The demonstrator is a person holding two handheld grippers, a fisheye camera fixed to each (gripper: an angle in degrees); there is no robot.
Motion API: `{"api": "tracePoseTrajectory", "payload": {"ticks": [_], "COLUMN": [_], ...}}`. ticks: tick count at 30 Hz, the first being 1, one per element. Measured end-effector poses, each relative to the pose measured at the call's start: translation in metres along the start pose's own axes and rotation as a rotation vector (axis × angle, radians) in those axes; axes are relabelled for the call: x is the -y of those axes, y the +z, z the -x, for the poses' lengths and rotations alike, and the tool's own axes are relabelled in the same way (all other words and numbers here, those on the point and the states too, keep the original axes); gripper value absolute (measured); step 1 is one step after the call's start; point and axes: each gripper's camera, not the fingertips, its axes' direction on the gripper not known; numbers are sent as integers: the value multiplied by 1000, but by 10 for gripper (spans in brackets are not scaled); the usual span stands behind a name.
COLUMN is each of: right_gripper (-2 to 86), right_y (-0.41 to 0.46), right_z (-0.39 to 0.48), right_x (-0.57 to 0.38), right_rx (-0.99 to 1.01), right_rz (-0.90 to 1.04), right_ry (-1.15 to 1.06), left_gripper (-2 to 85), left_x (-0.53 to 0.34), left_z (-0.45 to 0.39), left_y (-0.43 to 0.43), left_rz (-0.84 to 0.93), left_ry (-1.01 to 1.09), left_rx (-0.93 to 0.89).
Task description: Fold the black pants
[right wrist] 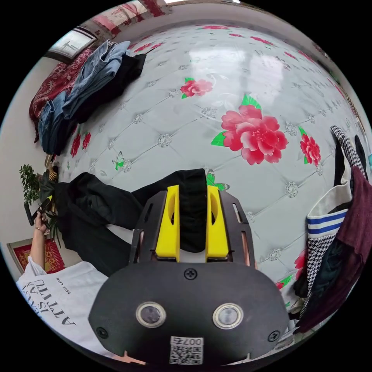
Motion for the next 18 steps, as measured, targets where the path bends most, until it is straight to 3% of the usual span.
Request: {"api": "tracePoseTrajectory", "payload": {"ticks": [5,9,14,18], "right_gripper": [39,18,11,10], "right_y": [7,-69,-215,-221], "right_z": [20,29,26,-20], "right_x": [21,12,-102,-171], "right_rx": [-101,-123,-233,-174], "right_rz": [167,-57,-516,-535], "right_ry": [-137,-178,-169,-25], "left_gripper": [108,59,49,51], "left_x": [73,81,1,-73], "left_z": [5,-2,10,38], "left_y": [88,84,-53,-81], "left_rz": [278,279,-159,-229], "left_ry": [-40,18,199,169], "left_rx": [-20,-47,-235,-349]}}
